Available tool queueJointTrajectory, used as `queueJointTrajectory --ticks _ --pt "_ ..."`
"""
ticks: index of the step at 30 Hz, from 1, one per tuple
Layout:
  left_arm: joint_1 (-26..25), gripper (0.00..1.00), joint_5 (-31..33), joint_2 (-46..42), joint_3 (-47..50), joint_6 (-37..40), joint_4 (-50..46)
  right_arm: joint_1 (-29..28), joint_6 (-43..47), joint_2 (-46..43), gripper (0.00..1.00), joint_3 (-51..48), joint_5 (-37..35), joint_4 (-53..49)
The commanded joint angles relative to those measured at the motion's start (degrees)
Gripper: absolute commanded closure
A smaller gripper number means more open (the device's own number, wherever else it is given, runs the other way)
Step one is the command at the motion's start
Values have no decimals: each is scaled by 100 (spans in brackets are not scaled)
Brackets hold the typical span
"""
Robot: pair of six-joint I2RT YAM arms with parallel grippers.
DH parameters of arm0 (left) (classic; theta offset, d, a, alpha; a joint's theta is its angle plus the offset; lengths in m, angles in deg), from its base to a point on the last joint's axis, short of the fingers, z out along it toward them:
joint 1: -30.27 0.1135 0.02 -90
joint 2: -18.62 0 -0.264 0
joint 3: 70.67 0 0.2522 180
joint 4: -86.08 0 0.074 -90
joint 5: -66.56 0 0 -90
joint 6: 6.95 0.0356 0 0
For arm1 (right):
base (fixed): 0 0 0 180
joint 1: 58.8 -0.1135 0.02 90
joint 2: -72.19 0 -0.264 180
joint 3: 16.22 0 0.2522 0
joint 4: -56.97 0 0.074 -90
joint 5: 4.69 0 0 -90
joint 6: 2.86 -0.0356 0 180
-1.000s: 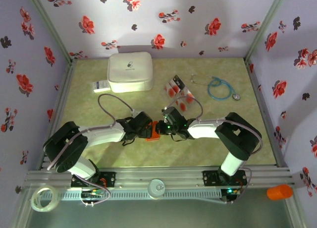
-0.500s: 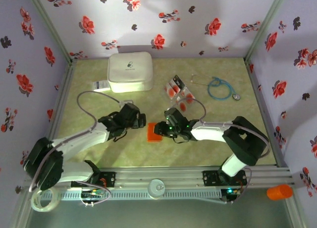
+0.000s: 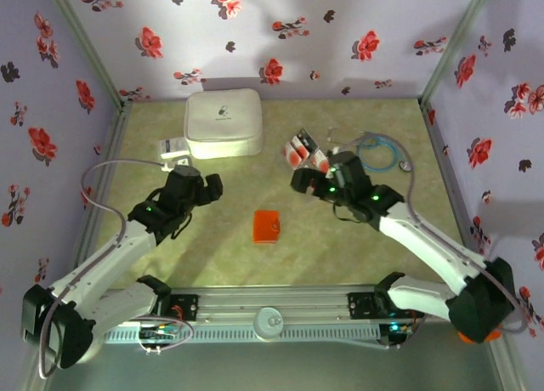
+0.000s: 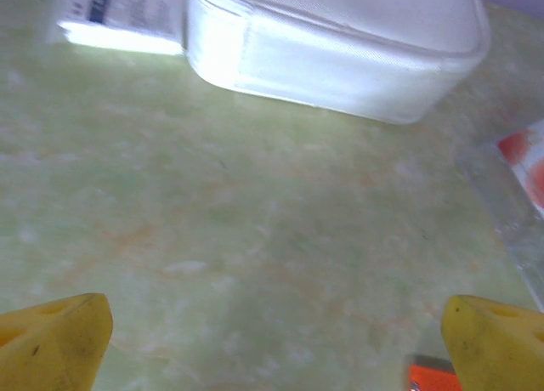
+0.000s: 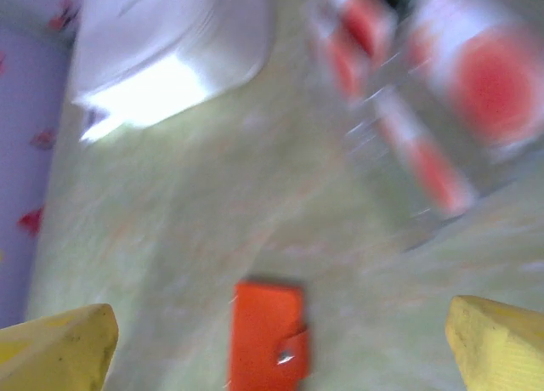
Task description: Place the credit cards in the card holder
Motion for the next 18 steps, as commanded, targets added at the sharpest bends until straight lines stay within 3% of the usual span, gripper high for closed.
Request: queueJointTrajectory --ticks 1,6,13,18 --pt "314 0 458 -53 -400 654 -38 521 563 -479 1 180 -1603 -1217" --pt "999 0 537 117 -555 1306 666 1299 1325 -810 1 -183 -2957 -638" --pt "1685 0 553 564 -460 2147 1744 3028 1186 21 1 -283 -2578 164" --pt "2241 0 570 695 315 2583 2801 3259 1777 782 1 -574 -3286 983"
